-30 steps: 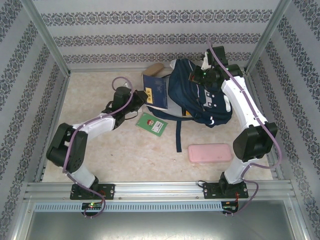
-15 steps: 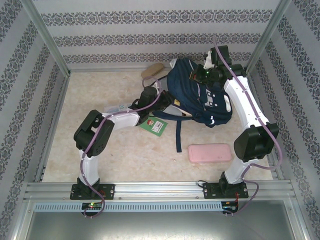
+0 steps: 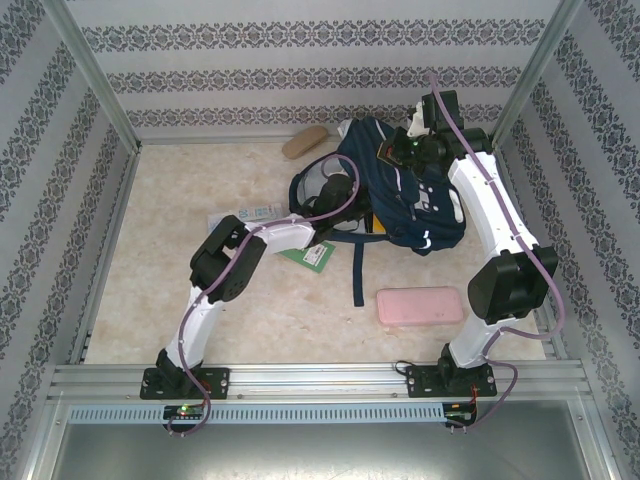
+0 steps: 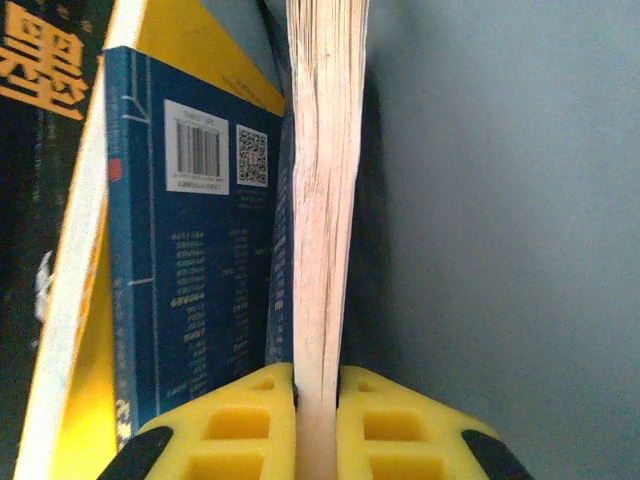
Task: Pack the student bag
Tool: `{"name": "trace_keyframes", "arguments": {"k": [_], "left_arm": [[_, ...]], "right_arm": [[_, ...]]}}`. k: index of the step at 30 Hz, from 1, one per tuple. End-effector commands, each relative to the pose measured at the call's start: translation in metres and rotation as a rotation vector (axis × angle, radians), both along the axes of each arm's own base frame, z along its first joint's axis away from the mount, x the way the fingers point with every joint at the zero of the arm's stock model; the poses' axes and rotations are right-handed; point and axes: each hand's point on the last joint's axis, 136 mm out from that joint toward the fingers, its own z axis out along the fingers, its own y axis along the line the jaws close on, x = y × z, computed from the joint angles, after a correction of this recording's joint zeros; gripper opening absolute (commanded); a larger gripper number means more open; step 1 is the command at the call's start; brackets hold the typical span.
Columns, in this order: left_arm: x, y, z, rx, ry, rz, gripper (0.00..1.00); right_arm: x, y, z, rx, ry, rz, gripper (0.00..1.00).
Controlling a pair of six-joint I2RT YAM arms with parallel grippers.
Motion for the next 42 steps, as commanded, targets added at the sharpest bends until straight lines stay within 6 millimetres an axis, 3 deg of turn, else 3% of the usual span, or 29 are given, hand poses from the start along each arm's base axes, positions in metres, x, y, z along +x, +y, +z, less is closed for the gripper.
{"name": "trace_keyframes", "arguments": {"k": [1,4,6,8,12,14,19,22,25,29,33,34,35,38,40,42], "left_arm": [[-0.022,-0.040,-0.006,0.042,0.004,-0.068,0.04],[-0.033,-0.058,-0.029,0.112,0.041,-0.115,0.05],[-0.037,-0.063,-0.040,0.140,0.053,-0.138,0.14],[-0.038,-0.057,-0.049,0.174,0.075,-0.136,0.29],[-0.035,-0.032,-0.033,0.206,0.045,-0.103,0.48],[-0.033,-0.013,-0.014,0.240,0.014,-0.078,0.57],[-0.039,0.036,0.018,0.284,-0.006,-0.043,0.64],[-0.050,0.070,0.030,0.316,-0.008,-0.015,0.69],[-0.065,0.110,0.030,0.399,0.017,0.025,0.69],[-0.091,0.170,0.020,0.511,0.081,0.086,0.69],[-0.114,0.228,0.007,0.593,0.141,0.161,0.69],[-0.118,0.238,0.007,0.611,0.146,0.173,0.69],[-0.122,0.251,0.003,0.638,0.165,0.187,0.72],[-0.132,0.275,-0.008,0.702,0.205,0.184,0.72],[-0.138,0.285,-0.020,0.716,0.246,0.184,0.72],[-0.142,0.289,-0.035,0.715,0.282,0.178,0.71]], "right_arm": [[-0.004,0.016,0.082,0.115,-0.215,0.057,0.00],[-0.002,0.017,0.081,0.120,-0.212,0.060,0.00],[0.000,0.017,0.081,0.120,-0.214,0.061,0.00],[0.001,0.017,0.079,0.117,-0.212,0.062,0.00],[0.003,0.014,0.069,0.087,-0.204,0.061,0.00],[0.004,0.012,0.060,0.071,-0.194,0.056,0.00],[0.007,0.010,0.033,0.035,-0.155,0.072,0.00],[0.009,0.011,0.013,0.014,-0.122,0.088,0.00],[0.011,0.013,-0.015,-0.053,-0.085,0.113,0.00],[0.008,0.017,-0.058,-0.204,-0.036,0.158,0.00],[0.012,0.002,-0.095,-0.357,0.023,0.111,0.01],[0.013,0.000,-0.101,-0.375,0.037,0.104,0.08],[0.014,0.000,-0.105,-0.384,0.047,0.103,0.15],[0.013,0.011,-0.105,-0.363,0.039,0.130,0.22],[0.009,0.022,-0.100,-0.364,0.014,0.155,0.35],[0.001,0.032,-0.093,-0.376,-0.008,0.173,0.41]]}}
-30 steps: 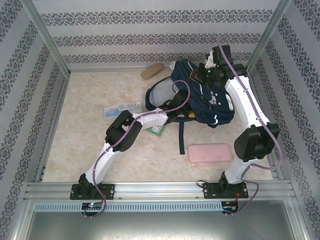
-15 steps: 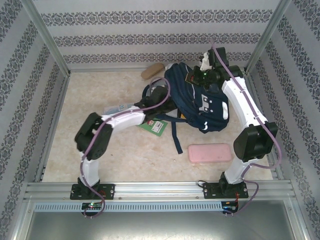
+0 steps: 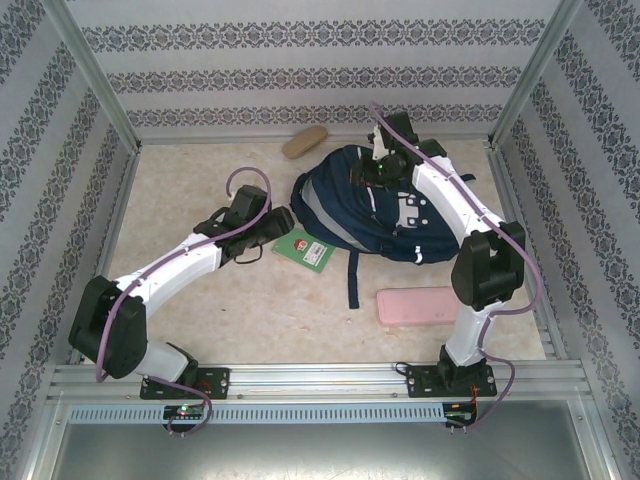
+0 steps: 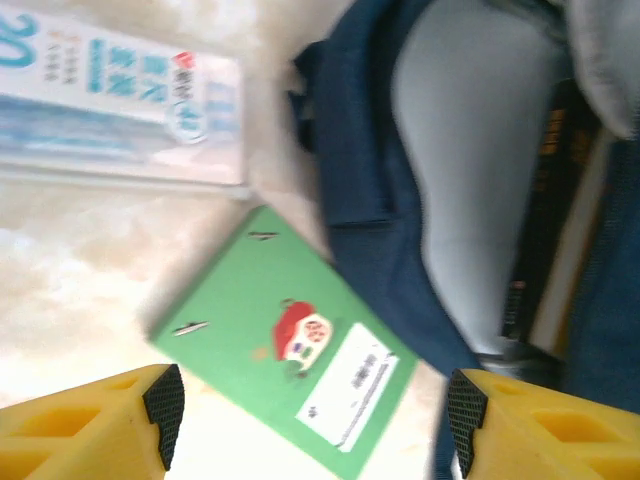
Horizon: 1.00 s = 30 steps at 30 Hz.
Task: Pack the student bag
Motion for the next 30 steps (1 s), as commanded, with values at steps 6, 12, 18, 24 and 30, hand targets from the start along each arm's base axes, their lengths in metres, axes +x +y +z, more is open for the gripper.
{"name": "trace_keyframes", "arguments": {"k": [6,12,18,24,30], "left_arm": [[-0.016,0.008,-0.053,0.065,0.144,-0.070,0.66],[0.001,0.004,-0.066,0.088,0.158,-0.150,0.58],[0.018,0.006,-0.084,0.093,0.194,-0.224,0.52],[0.028,-0.001,-0.086,0.049,0.186,-0.292,0.47],[0.030,-0.005,-0.097,0.051,0.213,-0.314,0.46]], "right_arm": [[-0.044,0.023,0.007,-0.196,-0.099,0.043,0.54],[-0.097,0.054,-0.013,-0.136,-0.086,0.048,0.54],[-0.131,0.085,-0.067,0.142,0.066,-0.043,0.54],[-0.142,0.099,-0.111,0.216,0.160,-0.106,0.52],[-0.136,0.105,-0.141,0.225,0.209,-0.156,0.49]]}}
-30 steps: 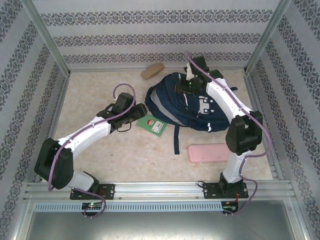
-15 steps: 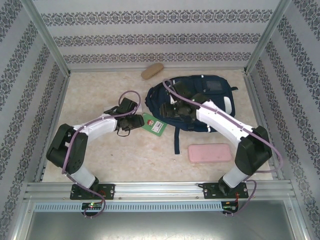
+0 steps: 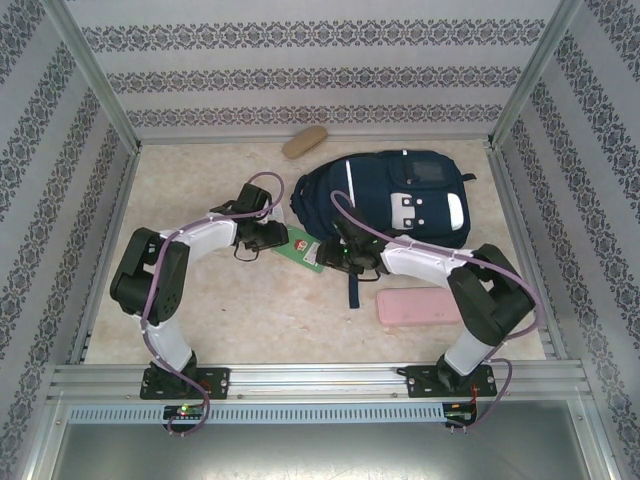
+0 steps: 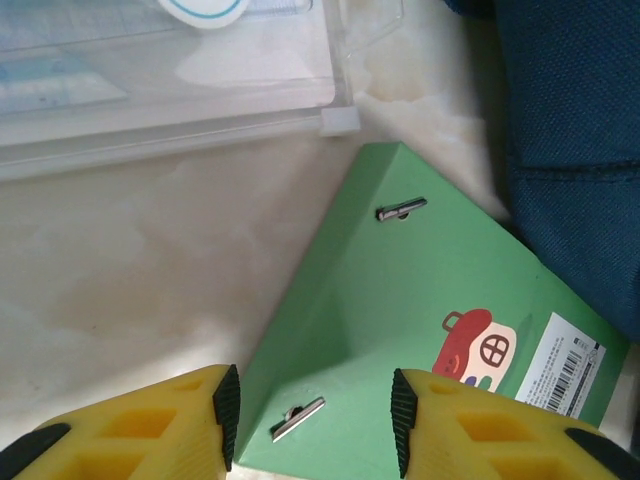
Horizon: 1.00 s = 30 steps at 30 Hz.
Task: Pack the student bag
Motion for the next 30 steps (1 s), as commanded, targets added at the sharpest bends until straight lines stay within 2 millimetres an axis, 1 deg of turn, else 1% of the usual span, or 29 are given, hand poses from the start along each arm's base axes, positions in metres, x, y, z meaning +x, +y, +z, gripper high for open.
{"name": "trace_keyframes", "arguments": {"k": [1,5,8,10,12,13,15,17,21,23,24,26,30], "left_arm": [[0.007,-0.004,-0.003,-0.005,-0.009,-0.047,0.46],[0.006,-0.006,-0.013,-0.007,0.016,-0.058,0.46],[0.006,-0.006,-0.016,-0.002,0.025,-0.061,0.46],[0.005,-0.003,-0.017,0.023,0.030,-0.067,0.47],[0.002,0.002,-0.023,0.060,0.045,-0.066,0.47],[0.000,0.001,-0.026,0.058,0.055,-0.072,0.47],[-0.003,-0.003,-0.030,0.059,0.069,-0.080,0.47],[-0.005,-0.011,-0.029,0.053,0.064,-0.097,0.47],[-0.011,-0.031,-0.025,-0.066,0.101,-0.118,0.47],[-0.014,-0.044,-0.016,-0.171,0.110,-0.128,0.46],[-0.014,-0.051,-0.007,-0.240,0.104,-0.125,0.45],[-0.013,-0.060,0.015,-0.378,0.094,-0.114,0.45],[-0.009,-0.064,0.068,-0.603,0.021,-0.104,0.44]], "right_arm": [[0.011,0.015,-0.002,0.063,-0.004,-0.043,0.48],[0.018,0.015,-0.013,0.016,0.003,-0.039,0.46],[0.021,0.014,-0.022,-0.022,0.020,-0.033,0.44],[0.019,0.009,-0.030,-0.062,0.044,-0.039,0.42],[0.016,0.006,-0.039,-0.097,0.072,-0.031,0.42],[0.016,0.006,-0.042,-0.099,0.076,-0.027,0.41],[0.013,0.006,-0.046,-0.102,0.089,-0.023,0.41],[0.013,0.007,-0.048,-0.097,0.091,-0.017,0.41],[0.014,0.012,-0.049,-0.081,0.093,-0.001,0.41],[0.016,0.014,-0.046,-0.069,0.090,0.007,0.40],[0.016,0.015,-0.045,-0.065,0.088,0.009,0.40],[0.018,0.013,-0.041,-0.059,0.081,0.008,0.40],[0.018,0.009,-0.036,-0.055,0.072,0.003,0.39]]}}
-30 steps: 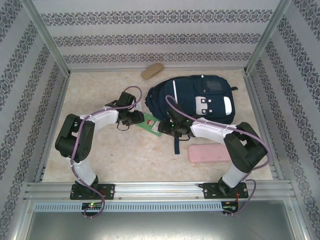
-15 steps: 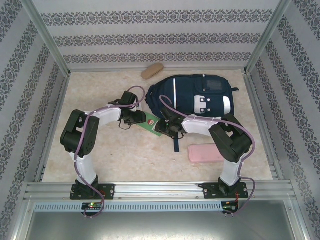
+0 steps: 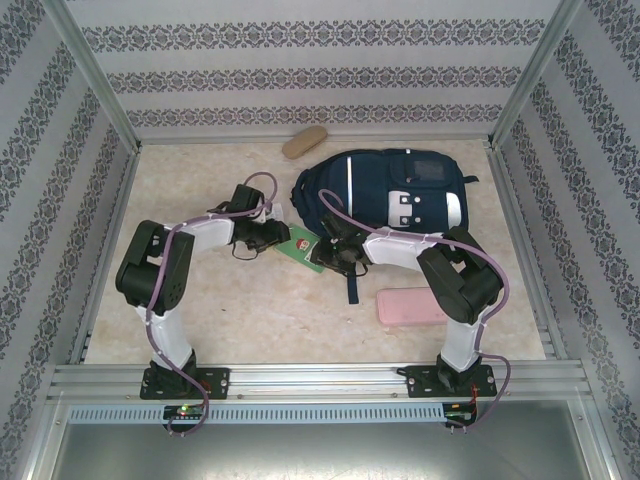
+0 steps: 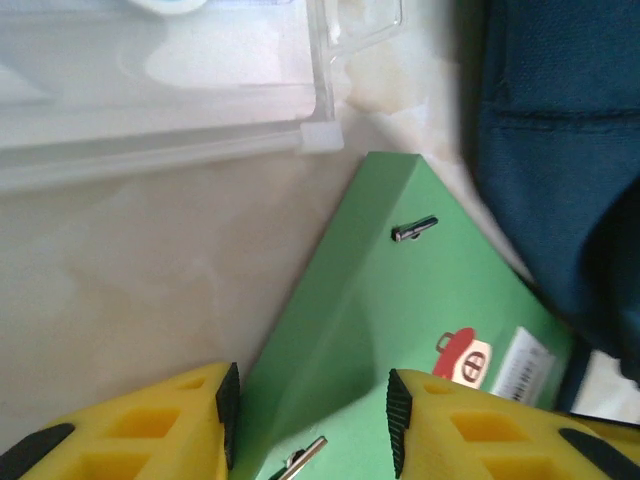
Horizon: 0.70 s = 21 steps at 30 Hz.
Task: Pack the student bag
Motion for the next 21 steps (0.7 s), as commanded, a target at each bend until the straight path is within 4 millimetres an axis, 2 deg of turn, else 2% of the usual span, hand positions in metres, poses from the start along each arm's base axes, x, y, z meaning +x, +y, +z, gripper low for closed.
{"name": "trace_keyframes", "arguments": {"k": [1,3,6,13,18,21], "left_arm": [[-0.013,-0.053,0.083,-0.405,-0.062,-0.131,0.43],[-0.017,-0.055,0.098,-0.453,-0.073,-0.157,0.43],[-0.024,-0.057,0.102,-0.461,-0.068,-0.206,0.43],[-0.020,-0.052,0.070,-0.378,-0.027,-0.208,0.44],[-0.014,-0.065,0.063,-0.448,-0.005,-0.266,0.44],[-0.011,-0.071,0.069,-0.476,-0.043,-0.308,0.43]], "right_arm": [[0.006,-0.003,-0.006,-0.001,-0.020,0.011,0.39],[0.007,-0.003,-0.005,0.003,-0.021,0.013,0.39],[0.006,-0.004,-0.004,0.004,-0.022,0.013,0.39],[0.005,-0.003,0.001,0.010,-0.030,0.016,0.39],[0.002,-0.005,0.002,0.012,-0.029,0.013,0.39],[0.001,-0.005,0.005,0.012,-0.035,0.010,0.39]]}}
